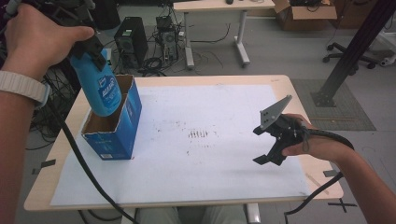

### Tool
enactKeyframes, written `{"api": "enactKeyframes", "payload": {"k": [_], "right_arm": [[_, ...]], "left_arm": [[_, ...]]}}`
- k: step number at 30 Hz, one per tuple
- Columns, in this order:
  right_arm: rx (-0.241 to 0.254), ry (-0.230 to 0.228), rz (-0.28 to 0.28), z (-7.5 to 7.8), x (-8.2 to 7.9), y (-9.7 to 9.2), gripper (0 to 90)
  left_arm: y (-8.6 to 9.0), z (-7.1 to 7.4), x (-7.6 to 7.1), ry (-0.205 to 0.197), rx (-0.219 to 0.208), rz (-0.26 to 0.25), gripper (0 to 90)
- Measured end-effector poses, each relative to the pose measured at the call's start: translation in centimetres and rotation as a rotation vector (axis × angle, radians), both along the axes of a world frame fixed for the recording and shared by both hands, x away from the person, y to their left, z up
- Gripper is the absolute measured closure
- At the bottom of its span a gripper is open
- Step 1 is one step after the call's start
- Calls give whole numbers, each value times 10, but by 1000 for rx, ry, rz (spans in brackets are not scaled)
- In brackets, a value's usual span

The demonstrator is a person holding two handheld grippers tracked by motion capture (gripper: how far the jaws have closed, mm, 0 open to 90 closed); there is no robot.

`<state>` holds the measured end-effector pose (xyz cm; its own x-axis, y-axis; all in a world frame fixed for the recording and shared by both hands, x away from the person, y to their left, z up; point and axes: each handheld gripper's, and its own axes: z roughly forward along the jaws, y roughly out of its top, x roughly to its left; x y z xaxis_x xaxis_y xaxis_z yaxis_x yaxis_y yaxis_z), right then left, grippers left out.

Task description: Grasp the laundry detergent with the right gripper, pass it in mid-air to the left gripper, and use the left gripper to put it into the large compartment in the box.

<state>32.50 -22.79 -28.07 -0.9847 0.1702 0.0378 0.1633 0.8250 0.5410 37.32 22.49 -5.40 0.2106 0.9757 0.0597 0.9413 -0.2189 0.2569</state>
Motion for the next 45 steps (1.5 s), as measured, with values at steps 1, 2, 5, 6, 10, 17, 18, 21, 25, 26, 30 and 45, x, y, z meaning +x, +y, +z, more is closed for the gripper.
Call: {"api": "enactKeyframes", "payload": {"k": [1,2,5,6,10,17,18,21,25,26,30,45], "right_arm": [[-2,2,1,0,0,0,41],[-3,3,0,-1,0,1,41],[-5,5,2,-2,1,1,41],[-5,7,2,-2,2,2,41],[-5,6,8,-3,2,3,43],[-7,13,5,-4,2,3,43],[-7,13,4,-4,3,3,43],[-6,13,5,-5,3,4,43],[-4,14,7,-5,3,5,43],[-4,15,7,-5,3,6,43],[-3,15,10,-5,3,7,43],[-4,21,0,-9,3,6,43]], "left_arm": [[2,-1,0,-1,-1,9,378],[4,-3,1,-4,-3,15,379],[8,-7,3,-15,-8,38,379],[10,-9,4,-19,-9,42,378],[16,-17,7,-21,-14,61,378],[25,-32,11,-29,-10,72,379],[26,-33,11,-28,-9,73,378],[29,-40,12,-36,1,73,379],[33,-52,14,-38,1,73,378],[33,-55,14,-40,-3,75,379],[35,-68,17,-33,-4,75,378],[38,-112,24,-30,16,75,378]]}}
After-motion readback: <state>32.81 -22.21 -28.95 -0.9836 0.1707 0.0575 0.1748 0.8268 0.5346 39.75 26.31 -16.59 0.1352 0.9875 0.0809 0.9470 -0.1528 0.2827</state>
